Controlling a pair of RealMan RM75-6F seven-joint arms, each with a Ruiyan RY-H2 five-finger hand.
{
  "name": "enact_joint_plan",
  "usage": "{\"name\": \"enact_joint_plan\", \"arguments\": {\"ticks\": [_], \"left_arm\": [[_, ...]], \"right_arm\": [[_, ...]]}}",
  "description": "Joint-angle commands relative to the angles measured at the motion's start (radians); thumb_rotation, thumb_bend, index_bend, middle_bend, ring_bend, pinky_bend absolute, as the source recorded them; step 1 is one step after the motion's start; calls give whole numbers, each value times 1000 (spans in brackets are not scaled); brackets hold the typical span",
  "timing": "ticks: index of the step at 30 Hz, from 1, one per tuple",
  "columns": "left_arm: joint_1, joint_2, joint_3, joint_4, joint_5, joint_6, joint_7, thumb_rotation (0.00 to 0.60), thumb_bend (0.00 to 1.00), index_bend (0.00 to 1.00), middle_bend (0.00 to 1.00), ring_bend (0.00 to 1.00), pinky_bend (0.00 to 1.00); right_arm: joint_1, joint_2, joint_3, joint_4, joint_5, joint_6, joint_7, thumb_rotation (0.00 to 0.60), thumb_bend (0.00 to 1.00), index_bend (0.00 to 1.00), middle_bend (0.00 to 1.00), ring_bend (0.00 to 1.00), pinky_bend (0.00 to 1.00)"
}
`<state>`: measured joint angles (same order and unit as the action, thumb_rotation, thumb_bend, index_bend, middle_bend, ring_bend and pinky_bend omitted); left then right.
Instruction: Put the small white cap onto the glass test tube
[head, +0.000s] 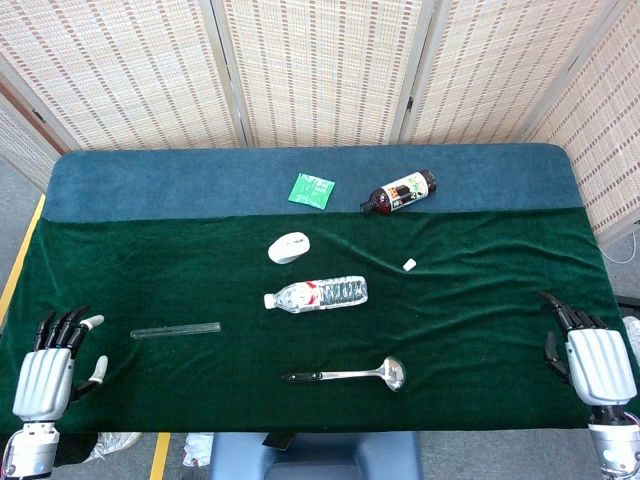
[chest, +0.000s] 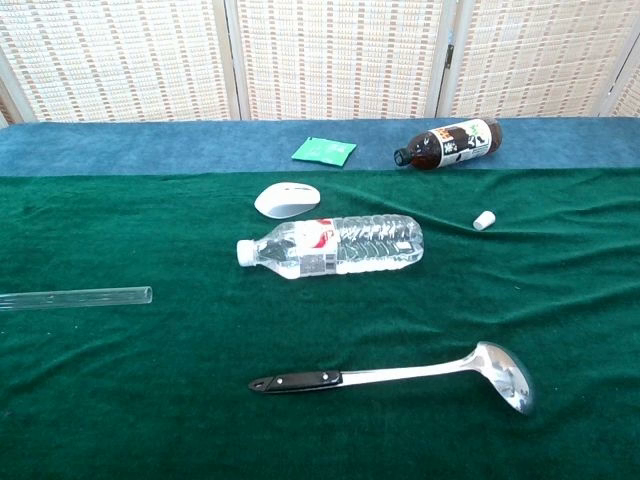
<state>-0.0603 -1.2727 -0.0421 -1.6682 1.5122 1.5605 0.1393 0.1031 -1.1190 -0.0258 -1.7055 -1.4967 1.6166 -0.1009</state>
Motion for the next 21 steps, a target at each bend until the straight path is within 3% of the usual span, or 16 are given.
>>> {"name": "enact_joint_plan", "arguments": {"ticks": [1, 16, 19, 21], "left_arm": [[3, 0, 0, 4, -3, 2, -7, 600, 432, 262, 150, 124, 0], [5, -4, 0, 18, -6, -9, -31, 600, 432, 267, 149, 124, 0], [1, -5, 3, 18, -6, -19, -26, 600, 432, 267, 150, 124, 0], [1, -5, 0, 16, -8, -18, -23, 600, 433, 266, 150, 124, 0]], "right_arm": [[-2, -2, 4, -4, -6, -10, -9, 600, 753, 163, 356, 389, 406], [14, -3, 49, -46, 31, -93, -67, 600, 753, 163, 387, 432, 407], [41, -12, 69, -50, 60, -142, -89, 600, 753, 163, 418, 478, 410], [68, -19, 86, -52, 85, -188, -112, 600, 751, 163, 459, 551, 470]]}}
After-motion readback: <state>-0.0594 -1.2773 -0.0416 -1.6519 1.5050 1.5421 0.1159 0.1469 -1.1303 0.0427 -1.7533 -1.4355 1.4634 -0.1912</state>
